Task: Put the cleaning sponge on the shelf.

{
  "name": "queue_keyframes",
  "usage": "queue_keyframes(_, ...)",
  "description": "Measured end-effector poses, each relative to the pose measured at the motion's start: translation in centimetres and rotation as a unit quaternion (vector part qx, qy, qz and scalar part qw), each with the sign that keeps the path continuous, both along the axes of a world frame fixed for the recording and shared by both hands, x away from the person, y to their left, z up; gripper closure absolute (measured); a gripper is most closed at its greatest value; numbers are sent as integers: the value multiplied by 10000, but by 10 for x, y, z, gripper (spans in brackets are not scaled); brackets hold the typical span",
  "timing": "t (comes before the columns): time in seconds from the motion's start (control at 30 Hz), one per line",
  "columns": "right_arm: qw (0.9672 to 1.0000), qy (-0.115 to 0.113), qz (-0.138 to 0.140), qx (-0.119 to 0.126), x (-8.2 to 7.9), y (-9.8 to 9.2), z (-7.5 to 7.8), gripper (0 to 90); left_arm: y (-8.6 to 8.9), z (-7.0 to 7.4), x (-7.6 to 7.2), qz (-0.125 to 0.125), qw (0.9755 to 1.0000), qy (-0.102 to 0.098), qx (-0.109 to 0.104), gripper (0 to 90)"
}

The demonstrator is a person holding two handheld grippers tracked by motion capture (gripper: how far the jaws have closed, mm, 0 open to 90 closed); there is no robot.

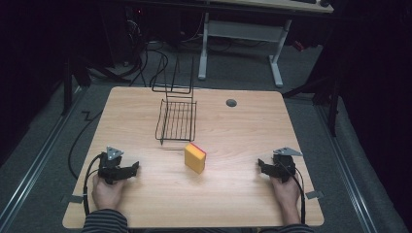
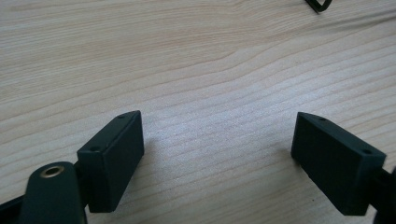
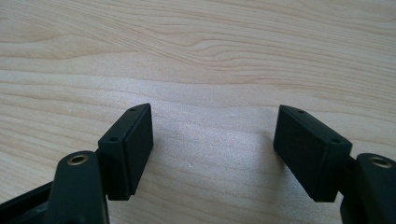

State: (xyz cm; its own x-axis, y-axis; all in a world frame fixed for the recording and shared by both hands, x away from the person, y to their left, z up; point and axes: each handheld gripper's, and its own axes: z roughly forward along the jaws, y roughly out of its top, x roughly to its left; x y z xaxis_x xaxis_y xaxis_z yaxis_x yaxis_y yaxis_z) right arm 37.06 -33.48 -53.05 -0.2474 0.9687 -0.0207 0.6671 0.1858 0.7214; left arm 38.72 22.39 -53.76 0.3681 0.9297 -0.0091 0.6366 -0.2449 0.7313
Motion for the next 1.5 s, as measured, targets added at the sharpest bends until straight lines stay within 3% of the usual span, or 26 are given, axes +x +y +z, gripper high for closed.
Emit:
queue_keyframes(1.07, 10000, 3, 6, 1, 0, 0, 0, 288, 1, 0, 1, 23, 10000, 62, -7, 151)
queue_keyframes(1.4, 10000, 3, 10, 4, 0, 0, 0, 289, 3, 5, 0, 39, 9999, -30, -128, 143)
queue_keyframes(1.5, 10000, 8, 11, 10, 0, 0, 0, 288, 3, 11, 0, -8, 9996, -25, -264, 144)
